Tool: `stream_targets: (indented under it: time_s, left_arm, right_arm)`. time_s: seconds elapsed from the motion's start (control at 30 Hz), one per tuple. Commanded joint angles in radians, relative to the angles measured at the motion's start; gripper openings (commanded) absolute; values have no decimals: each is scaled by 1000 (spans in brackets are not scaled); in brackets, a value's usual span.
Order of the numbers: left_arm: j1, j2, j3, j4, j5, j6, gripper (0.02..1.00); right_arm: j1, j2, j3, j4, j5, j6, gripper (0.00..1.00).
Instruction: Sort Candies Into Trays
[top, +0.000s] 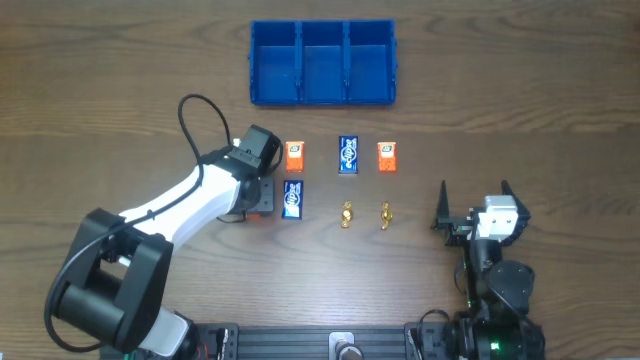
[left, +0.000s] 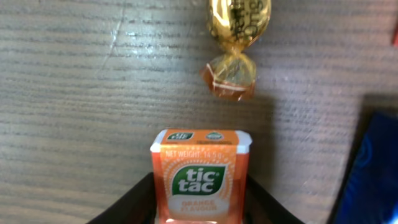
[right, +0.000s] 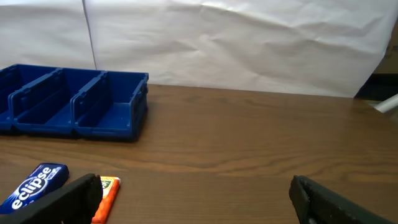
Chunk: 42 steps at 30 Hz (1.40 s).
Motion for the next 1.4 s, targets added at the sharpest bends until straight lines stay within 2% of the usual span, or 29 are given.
stream_targets:
  time_s: [0.03, 0.2, 0.5, 0.73, 0.9, 1.4]
  left_arm:
    - [0, 11, 26, 14, -2, -34, 400]
    - [0, -19, 128, -25, -11, -48, 395]
    - [6, 28, 642, -200, -159, -47, 369]
    - [38, 277, 1037, -273, -158, 34, 389]
    - [65, 473, 1245, -362, -140, 37, 391]
    - [114, 578, 1304, -329, -76, 93, 411]
  right_arm:
    - [-3, -6, -4, -2, -5, -12, 1000]
    - [-3, -6, -4, -2, -5, -12, 998]
    - [-3, -6, -4, -3, -5, -12, 998]
    - [-3, -6, -4, -2, -5, -12, 998]
    - [-3, -6, -4, -2, -5, -12, 998]
    - [-3, -6, -4, -2, -5, -12, 998]
